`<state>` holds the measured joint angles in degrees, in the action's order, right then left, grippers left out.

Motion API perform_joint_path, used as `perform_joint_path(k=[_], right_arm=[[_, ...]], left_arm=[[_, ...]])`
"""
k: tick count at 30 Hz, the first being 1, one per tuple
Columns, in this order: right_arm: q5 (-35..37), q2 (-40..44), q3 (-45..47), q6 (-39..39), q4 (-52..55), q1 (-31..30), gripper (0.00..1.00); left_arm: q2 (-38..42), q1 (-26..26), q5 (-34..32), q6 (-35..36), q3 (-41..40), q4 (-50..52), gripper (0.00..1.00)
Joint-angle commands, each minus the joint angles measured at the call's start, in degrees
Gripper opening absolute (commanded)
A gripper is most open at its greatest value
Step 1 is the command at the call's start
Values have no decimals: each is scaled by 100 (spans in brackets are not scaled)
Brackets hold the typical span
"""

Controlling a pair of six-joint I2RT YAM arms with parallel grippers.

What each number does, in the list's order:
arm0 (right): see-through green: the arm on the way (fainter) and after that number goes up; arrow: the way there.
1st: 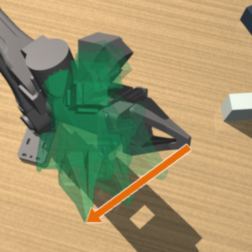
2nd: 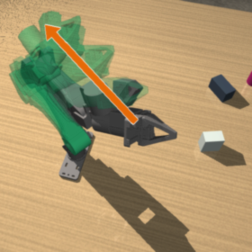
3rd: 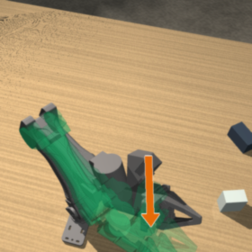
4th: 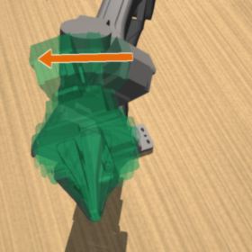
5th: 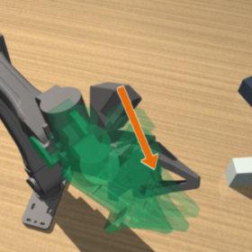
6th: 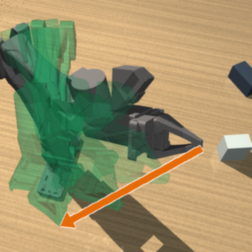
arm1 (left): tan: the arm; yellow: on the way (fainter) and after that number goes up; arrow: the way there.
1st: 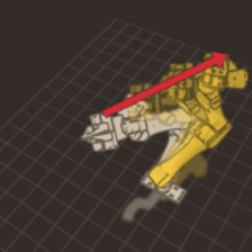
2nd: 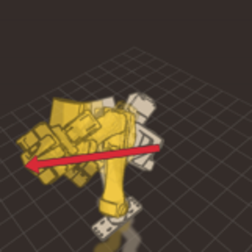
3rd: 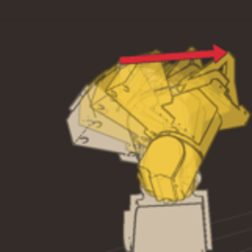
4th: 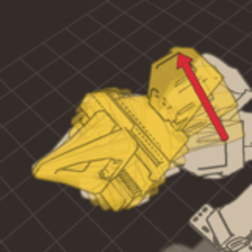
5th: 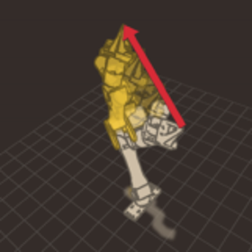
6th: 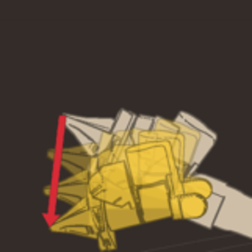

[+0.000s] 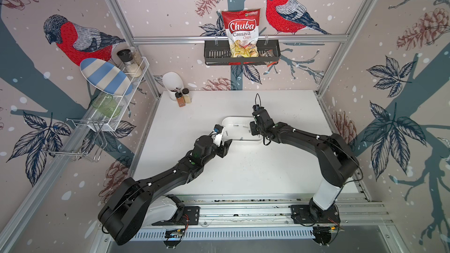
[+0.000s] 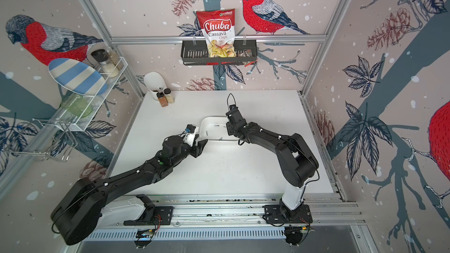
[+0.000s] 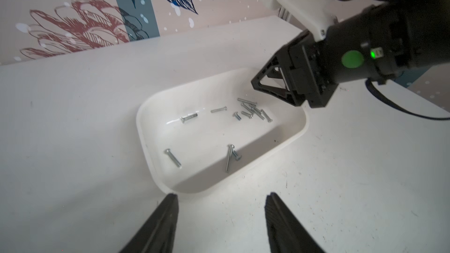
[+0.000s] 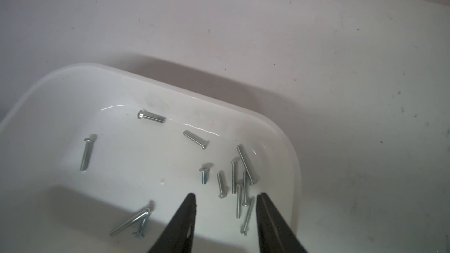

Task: Put the screws on the desktop into the storage box
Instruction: Reset both arms

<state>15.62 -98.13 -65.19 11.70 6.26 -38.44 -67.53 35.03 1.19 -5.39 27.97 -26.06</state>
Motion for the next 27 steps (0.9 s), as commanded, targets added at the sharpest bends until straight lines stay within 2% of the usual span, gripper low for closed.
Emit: perform_joint_path(k=[1, 3, 7, 10, 14, 18, 20, 23, 25, 27], right_arm=[[-77, 620, 235, -108, -230, 157, 100], [-363, 1130, 540, -80, -398, 511, 100], [-1136, 2018, 1434, -115, -1067, 1524, 100], [-1437, 2586, 2313, -132, -1772, 2498, 100], [-1794, 2943, 3309, 2, -2836, 3538, 100], [-1950, 2671, 4158, -555, -4348, 3655, 100], [-1894, 2375, 4154, -629, -4447, 3656, 100], [-1847, 2096, 4195, -769, -4734, 3650, 100], [-1669, 1933, 4499, -1000, -5372, 3650, 100], [-1393, 1759, 4762, -1163, -6193, 3650, 100]], left_arm=[[262, -270, -340, 450, 238, 16, 78], [390, -557, -450, 577, 295, -25, 86], [586, -987, -512, 882, -38, -534, 89], [641, -1362, -778, 1020, -672, -1462, 94], [378, -2001, -897, 966, -1211, -2436, 93], [-30, -2118, -1178, 1158, -1275, -2768, 91], [-337, -2166, -1399, 1302, -1228, -2893, 91], [-862, -2392, -1180, 1234, -1067, -2813, 91], [-1278, -2549, -1016, 1113, -1018, -3051, 90], [-1351, -2618, -878, 1170, -859, -2768, 89]])
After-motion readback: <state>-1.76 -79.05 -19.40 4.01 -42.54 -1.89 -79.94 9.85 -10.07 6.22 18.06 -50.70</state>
